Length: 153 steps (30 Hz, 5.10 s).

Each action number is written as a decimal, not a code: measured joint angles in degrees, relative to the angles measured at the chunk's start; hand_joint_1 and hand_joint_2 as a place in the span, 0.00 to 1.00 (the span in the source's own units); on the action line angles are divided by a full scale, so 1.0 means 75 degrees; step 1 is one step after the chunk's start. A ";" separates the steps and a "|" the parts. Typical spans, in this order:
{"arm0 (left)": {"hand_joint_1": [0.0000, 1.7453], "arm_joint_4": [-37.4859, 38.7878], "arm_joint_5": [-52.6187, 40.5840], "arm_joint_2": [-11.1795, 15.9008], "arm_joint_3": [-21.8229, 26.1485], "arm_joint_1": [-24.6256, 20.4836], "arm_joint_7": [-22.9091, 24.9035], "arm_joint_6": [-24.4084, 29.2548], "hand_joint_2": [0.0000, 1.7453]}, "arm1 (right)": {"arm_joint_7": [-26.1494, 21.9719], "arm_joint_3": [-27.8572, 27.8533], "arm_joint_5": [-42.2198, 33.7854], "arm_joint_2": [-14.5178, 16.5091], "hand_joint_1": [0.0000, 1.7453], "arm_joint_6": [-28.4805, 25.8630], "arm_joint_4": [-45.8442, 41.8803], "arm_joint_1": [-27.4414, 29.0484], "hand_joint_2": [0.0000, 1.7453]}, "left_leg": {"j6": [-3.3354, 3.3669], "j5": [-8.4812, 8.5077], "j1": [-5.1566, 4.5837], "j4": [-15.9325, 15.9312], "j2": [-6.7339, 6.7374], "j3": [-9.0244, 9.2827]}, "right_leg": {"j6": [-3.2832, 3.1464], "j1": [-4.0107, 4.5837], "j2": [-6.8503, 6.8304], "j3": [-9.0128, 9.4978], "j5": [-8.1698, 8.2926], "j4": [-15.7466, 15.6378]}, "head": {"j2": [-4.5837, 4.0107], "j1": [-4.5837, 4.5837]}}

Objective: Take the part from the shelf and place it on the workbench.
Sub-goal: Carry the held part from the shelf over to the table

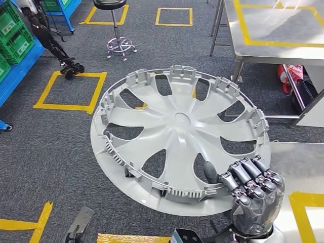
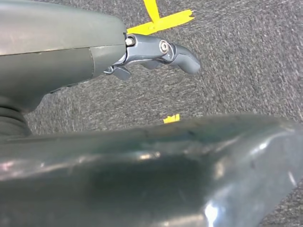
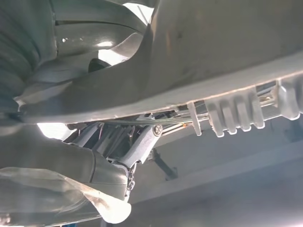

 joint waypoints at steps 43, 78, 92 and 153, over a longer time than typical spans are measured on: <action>0.00 0.0032 0.0023 -0.0088 0.0004 -0.0001 0.0120 -0.0014 0.00 | -0.0117 -0.0061 0.0001 0.0000 1.00 0.0001 0.0031 -0.0020 1.00 | -0.0215 -0.0838 -0.0101 0.2104 -0.0022 -0.0772 | -0.0577 0.0222 -0.0032 0.0296 0.0075 -0.0547 | 0.0000 -0.0069; 0.00 0.0132 0.0054 -0.0113 0.0167 -0.0004 0.0178 -0.0015 0.00 | 0.0703 0.0310 0.0006 -0.0017 1.00 0.0000 0.0293 -0.0086 1.00 | 0.0103 -0.0217 -0.0249 -0.0108 -0.0049 0.0316 | -0.0275 0.0201 -0.0037 0.0015 0.0562 -0.0672 | 0.0000 -0.0047; 0.00 0.0141 0.0008 -0.0118 0.0176 -0.0003 0.0181 -0.0012 0.00 | 0.0952 0.0530 0.0001 -0.0192 1.00 0.0000 0.0300 -0.0205 1.00 | 0.0084 -0.0147 -0.0233 -0.0090 0.0535 0.0232 | -0.0210 0.0214 -0.0548 0.0258 0.0133 -0.0466 | 0.0000 -0.0023; 0.00 0.0779 0.0646 0.1011 0.0860 0.0637 0.1663 -0.3295 0.00 | 0.1002 0.1011 0.0001 -0.0219 1.00 -0.0001 0.0177 -0.0453 1.00 | -0.0021 -0.0223 -0.0077 0.0045 0.0560 0.0132 | -0.0327 0.0293 -0.0562 0.0263 -0.0009 -0.0372 | 0.0000 -0.0012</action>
